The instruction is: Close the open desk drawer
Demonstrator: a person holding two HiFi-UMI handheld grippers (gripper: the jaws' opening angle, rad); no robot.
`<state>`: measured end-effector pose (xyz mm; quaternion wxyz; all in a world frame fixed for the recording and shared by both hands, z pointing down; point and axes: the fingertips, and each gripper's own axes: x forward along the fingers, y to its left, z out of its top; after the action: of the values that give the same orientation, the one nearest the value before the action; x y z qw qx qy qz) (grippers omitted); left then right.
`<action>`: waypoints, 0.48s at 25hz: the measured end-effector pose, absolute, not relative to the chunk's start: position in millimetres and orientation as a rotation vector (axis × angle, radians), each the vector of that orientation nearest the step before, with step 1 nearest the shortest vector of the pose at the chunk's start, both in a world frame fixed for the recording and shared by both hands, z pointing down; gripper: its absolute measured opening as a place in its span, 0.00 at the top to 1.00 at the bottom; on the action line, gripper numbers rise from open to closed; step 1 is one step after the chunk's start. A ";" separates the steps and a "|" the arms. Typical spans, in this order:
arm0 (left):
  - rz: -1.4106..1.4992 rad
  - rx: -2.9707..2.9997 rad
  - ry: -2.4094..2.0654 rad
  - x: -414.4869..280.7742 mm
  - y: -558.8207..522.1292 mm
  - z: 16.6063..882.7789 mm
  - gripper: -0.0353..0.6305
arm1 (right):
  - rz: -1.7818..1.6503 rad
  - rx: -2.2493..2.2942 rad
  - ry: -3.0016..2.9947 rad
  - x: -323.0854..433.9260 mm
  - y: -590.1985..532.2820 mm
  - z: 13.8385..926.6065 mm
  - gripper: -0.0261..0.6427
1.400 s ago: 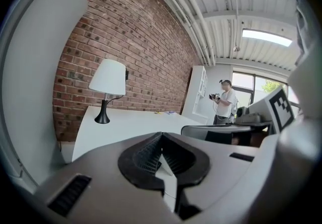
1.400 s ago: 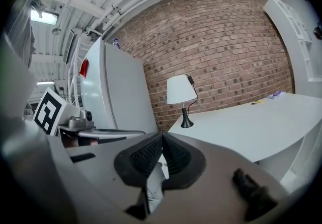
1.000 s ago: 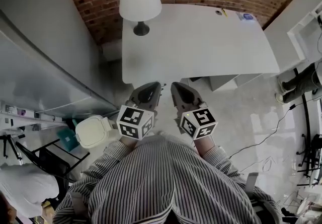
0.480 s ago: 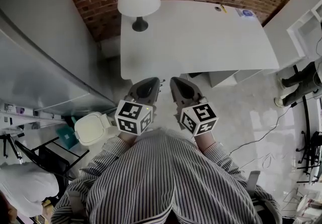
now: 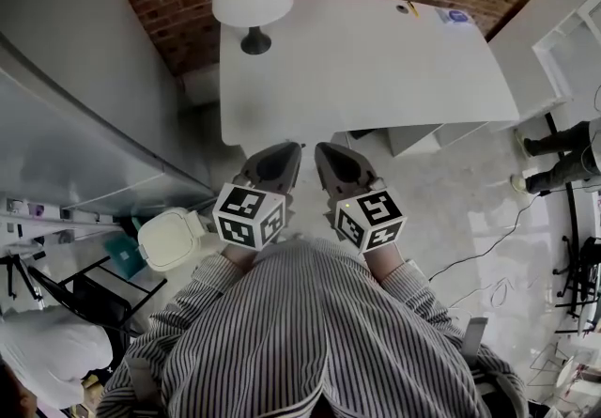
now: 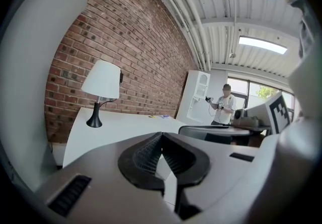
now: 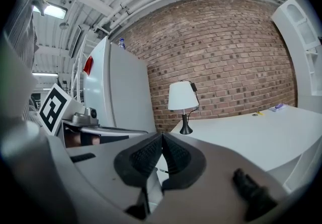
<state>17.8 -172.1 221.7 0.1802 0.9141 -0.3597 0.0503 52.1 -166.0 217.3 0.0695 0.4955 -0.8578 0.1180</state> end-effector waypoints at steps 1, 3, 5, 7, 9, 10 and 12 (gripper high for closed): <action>0.147 2.584 -1.015 18.3 -172.6 222.1 0.93 | 0.352 1.494 -2.578 52.4 -166.5 217.4 0.94; 0.155 2.581 -1.012 18.6 -173.5 223.8 0.93 | 0.349 1.505 -2.572 53.2 -167.6 217.9 0.94; 0.163 2.575 -1.002 19.1 -173.0 226.3 0.93 | 0.352 1.515 -2.567 54.1 -168.0 218.4 0.94; 0.167 2.569 -0.987 20.2 -171.5 228.7 0.93 | 0.355 1.516 -2.564 54.6 -167.9 219.2 0.94; 0.170 2.569 -0.980 21.1 -170.3 230.2 0.93 | 0.360 1.504 -2.565 54.0 -167.6 220.2 0.94; 0.173 2.571 -0.978 21.1 -170.3 230.4 0.93 | 0.362 1.494 -2.569 52.6 -167.4 220.3 0.94; 0.177 2.574 -0.978 20.2 -171.1 230.3 0.93 | 0.367 1.473 -2.582 49.0 -166.8 220.2 0.94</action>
<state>20.2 -171.1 230.3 0.1899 0.9160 -0.3479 0.0629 49.0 -166.8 220.2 0.0735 0.4904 -0.8597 0.1221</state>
